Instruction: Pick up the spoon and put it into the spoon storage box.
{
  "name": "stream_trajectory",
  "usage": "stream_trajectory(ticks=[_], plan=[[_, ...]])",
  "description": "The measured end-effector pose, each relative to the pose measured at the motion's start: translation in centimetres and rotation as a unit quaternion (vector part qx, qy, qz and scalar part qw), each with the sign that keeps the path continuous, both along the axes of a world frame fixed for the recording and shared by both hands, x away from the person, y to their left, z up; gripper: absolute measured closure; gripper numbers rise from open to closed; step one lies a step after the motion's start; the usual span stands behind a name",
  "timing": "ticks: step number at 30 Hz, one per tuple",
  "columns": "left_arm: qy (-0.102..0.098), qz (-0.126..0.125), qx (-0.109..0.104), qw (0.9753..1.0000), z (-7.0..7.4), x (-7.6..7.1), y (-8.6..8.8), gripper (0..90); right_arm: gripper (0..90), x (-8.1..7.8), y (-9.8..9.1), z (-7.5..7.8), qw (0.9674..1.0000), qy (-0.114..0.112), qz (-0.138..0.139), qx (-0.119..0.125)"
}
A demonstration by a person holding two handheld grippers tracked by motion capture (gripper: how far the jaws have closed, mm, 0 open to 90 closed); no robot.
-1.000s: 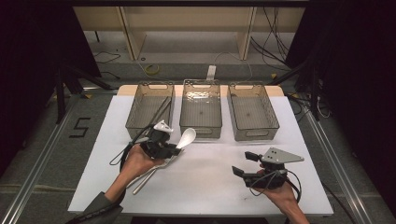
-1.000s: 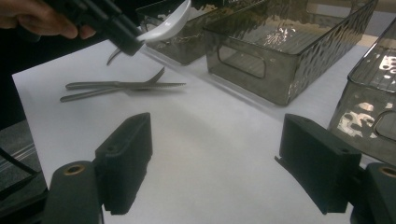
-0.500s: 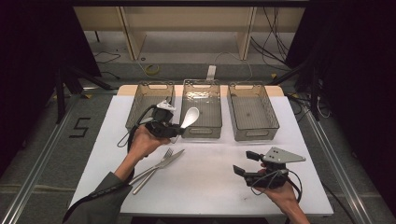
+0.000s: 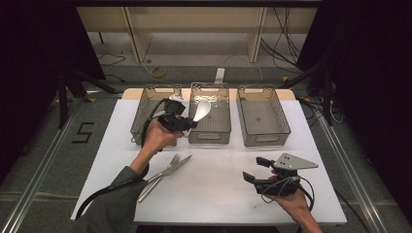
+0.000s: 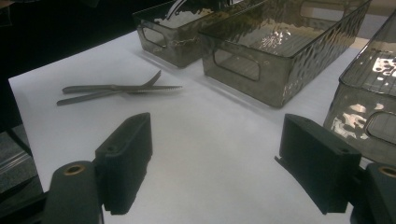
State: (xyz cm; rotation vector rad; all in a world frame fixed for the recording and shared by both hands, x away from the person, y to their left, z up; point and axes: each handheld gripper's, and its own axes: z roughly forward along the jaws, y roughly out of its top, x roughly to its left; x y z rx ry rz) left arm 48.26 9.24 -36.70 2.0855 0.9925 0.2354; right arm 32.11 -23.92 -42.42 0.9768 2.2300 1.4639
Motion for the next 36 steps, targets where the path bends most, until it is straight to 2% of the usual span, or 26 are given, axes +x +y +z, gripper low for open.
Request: stream_trajectory(ticks=[3,6,10,13,19,32,35,36], plan=[[0.001,0.002,-0.014,0.9999,0.3,0.7,-0.4,74.9,26.4,0.0,0.0,0.0,1.0,-0.001,0.0,0.001],[-0.001,0.006,-0.006,1.0,0.3,1.4,-0.8,74.8,26.4,0.0,0.0,0.0,1.0,0.001,0.0,0.0],[0.007,0.023,-0.015,0.9996,0.0,2.7,-1.0,74.9,26.4,0.0,0.0,-0.1,1.0,0.001,0.002,-0.002],[0.007,0.028,-0.014,0.9995,-0.2,3.5,-1.1,74.9,26.4,0.0,0.0,-0.1,1.0,0.0,0.002,-0.002],[0.01,0.042,-0.022,0.9988,-0.2,4.5,-1.3,74.8,26.4,0.0,0.0,-0.1,1.0,-0.001,0.003,-0.005],[0.011,0.055,-0.019,0.9983,-0.8,6.1,-2.1,74.9,26.4,0.0,0.1,-0.2,1.0,0.0,0.006,-0.006],[0.008,0.051,-0.006,0.9987,-1.0,6.3,-2.6,74.8,26.4,0.0,0.1,-0.2,0.9999,-0.001,0.006,-0.008],[0.01,0.052,-0.008,0.9985,-1.0,6.4,-2.7,74.8,26.4,0.0,0.1,-0.2,0.9999,-0.001,0.006,-0.008]])
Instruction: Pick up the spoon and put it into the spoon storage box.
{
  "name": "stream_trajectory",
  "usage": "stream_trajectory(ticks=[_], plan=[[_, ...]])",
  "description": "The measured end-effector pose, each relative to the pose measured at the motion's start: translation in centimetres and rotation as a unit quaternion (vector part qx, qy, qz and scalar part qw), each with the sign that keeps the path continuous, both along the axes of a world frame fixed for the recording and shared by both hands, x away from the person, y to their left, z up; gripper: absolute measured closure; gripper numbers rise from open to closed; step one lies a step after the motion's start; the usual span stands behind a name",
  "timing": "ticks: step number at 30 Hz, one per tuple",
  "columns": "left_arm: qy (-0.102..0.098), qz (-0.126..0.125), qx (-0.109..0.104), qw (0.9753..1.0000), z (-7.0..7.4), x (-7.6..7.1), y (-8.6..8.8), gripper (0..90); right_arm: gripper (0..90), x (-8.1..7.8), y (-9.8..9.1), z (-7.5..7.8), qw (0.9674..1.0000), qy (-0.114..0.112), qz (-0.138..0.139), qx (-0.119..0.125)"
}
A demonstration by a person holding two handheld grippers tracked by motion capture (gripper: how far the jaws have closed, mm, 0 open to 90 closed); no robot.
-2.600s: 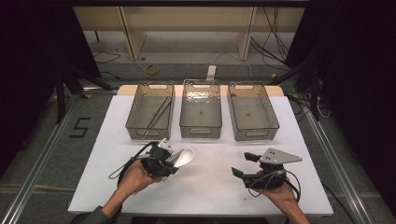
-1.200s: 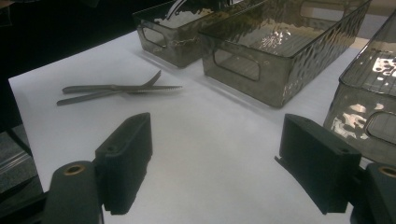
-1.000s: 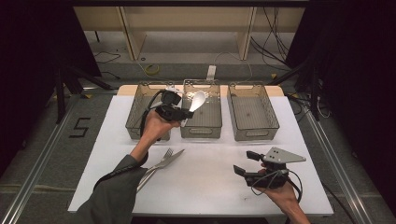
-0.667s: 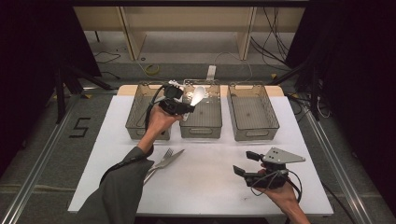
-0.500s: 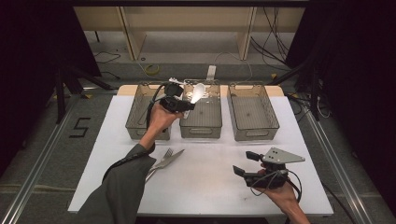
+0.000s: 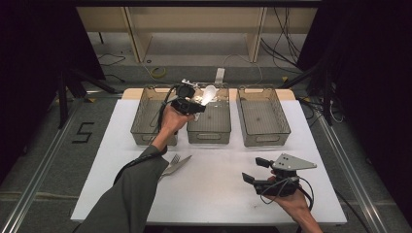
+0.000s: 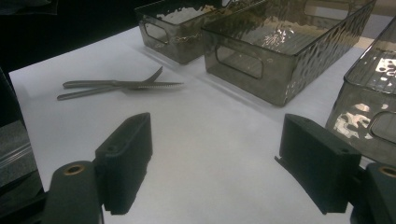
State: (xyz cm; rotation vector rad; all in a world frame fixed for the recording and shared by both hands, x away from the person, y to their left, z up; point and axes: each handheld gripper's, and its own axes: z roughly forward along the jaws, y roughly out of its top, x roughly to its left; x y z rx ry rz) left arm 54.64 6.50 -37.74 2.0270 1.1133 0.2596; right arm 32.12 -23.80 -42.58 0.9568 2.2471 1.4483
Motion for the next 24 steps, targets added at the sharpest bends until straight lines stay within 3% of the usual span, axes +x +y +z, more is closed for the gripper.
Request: stream_trajectory(ticks=[11,15,24], plan=[[0.007,0.009,0.01,0.9999,-0.8,0.7,-0.8,74.7,26.4,-0.1,0.0,0.0,1.0,0.001,0.001,0.002],[0.01,0.011,0.025,0.9996,-1.3,0.8,-1.0,74.7,26.4,0.0,0.0,0.0,1.0,0.001,0.002,0.001],[0.021,0.014,0.038,0.9989,-2.1,0.9,-1.5,74.6,26.4,0.0,0.1,0.0,1.0,0.0,0.006,-0.002]])
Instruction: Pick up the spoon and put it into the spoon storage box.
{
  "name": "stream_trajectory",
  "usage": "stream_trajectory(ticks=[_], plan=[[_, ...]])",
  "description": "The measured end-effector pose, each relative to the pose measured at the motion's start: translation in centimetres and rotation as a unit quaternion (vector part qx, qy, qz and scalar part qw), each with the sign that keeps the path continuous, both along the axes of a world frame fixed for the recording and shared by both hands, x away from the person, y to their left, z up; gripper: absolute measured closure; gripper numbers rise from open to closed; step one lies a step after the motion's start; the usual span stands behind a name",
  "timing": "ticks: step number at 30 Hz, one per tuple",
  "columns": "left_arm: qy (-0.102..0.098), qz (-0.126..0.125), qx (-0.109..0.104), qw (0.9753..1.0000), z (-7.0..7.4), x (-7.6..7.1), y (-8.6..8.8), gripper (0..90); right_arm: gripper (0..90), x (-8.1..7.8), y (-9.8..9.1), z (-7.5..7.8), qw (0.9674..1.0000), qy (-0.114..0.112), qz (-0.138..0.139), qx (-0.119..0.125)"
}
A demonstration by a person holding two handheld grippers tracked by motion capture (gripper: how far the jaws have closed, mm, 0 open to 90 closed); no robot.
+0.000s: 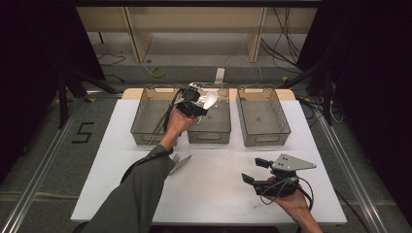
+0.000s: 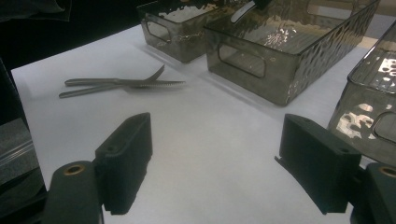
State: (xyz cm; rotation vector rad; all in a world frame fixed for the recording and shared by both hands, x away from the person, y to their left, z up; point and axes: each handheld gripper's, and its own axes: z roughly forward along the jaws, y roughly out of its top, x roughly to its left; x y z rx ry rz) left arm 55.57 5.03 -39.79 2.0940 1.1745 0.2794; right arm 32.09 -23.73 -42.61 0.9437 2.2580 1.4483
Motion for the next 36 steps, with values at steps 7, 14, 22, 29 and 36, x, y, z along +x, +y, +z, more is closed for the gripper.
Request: stream_trajectory(ticks=[7,14,22,29,36], plan=[[0.006,-0.001,0.012,0.9999,-0.7,0.0,-0.1,74.2,26.4,0.0,0.0,0.0,1.0,0.0,0.0,0.0],[0.018,0.003,0.003,0.9998,-0.7,0.1,0.2,66.1,26.4,-0.1,0.0,0.0,1.0,0.002,0.001,-0.001],[0.018,-0.015,-0.018,0.9996,1.4,-1.1,1.3,49.4,26.4,-0.1,-0.1,0.0,1.0,0.004,-0.004,0.0],[0.002,-0.019,-0.02,0.9996,2.7,-3.0,3.1,39.9,26.4,0.0,-0.2,0.0,1.0,0.003,-0.005,0.001],[-0.001,-0.011,-0.03,0.9995,3.0,-4.2,5.1,37.5,26.4,0.0,-0.1,0.0,1.0,0.004,-0.007,0.001]])
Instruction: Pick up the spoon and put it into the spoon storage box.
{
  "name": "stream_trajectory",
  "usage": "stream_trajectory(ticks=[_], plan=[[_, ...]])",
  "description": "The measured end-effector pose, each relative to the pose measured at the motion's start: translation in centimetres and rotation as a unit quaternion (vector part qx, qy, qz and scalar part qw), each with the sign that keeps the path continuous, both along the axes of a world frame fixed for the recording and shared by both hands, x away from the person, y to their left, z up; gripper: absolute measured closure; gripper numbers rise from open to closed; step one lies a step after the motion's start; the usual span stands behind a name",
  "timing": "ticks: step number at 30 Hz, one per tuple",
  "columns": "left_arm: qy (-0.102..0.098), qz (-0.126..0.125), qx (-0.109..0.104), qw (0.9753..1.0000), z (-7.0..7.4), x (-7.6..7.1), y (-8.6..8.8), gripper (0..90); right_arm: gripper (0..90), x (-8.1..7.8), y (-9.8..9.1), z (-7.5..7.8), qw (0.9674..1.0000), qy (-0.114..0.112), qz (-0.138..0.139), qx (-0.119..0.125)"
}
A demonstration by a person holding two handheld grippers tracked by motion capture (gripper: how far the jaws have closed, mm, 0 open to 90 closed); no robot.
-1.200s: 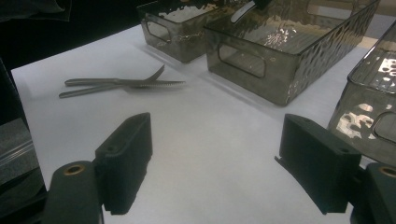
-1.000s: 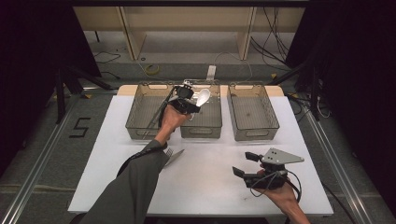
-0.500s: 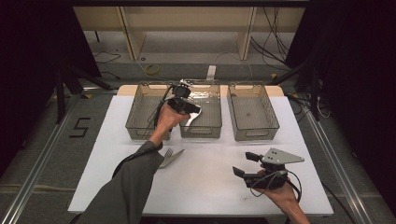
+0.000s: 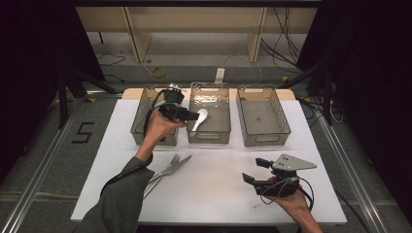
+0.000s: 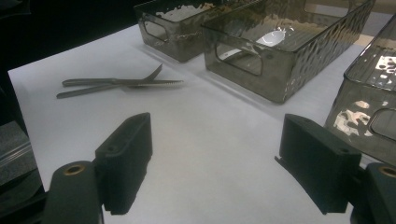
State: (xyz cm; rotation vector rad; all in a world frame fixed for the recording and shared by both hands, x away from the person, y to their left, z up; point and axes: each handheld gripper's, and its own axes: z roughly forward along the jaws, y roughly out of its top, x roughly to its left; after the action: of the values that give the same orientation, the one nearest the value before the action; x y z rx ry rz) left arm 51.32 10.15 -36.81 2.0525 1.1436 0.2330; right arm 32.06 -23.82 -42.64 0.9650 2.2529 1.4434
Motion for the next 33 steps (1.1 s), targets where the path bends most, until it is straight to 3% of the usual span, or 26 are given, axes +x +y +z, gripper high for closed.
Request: stream_trajectory(ticks=[7,15,18,22,31,33], plan=[[0.001,-0.007,-0.003,1.0,-0.4,-1.1,1.0,31.9,26.4,0.0,0.0,0.0,1.0,0.0,-0.001,-0.002],[-0.007,-0.031,0.005,0.9995,-0.3,-3.8,2.5,28.2,26.4,0.0,0.0,-0.1,1.0,0.0,-0.001,-0.005],[0.001,-0.037,0.033,0.9988,-0.6,-4.7,3.1,28.1,26.4,0.0,0.1,0.0,1.0,0.001,-0.001,-0.003],[0.01,-0.044,0.049,0.9978,-1.2,-5.8,4.1,28.2,26.4,-0.1,0.2,0.0,1.0,0.0,0.002,-0.004],[0.046,-0.049,0.107,0.992,-3.2,-7.6,6.2,28.3,26.4,-0.1,0.3,-0.1,1.0,0.001,0.006,-0.008],[0.052,-0.044,0.11,0.9917,-3.5,-8.0,6.9,25.6,26.4,0.0,0.3,-0.1,1.0,0.001,0.005,-0.007]])
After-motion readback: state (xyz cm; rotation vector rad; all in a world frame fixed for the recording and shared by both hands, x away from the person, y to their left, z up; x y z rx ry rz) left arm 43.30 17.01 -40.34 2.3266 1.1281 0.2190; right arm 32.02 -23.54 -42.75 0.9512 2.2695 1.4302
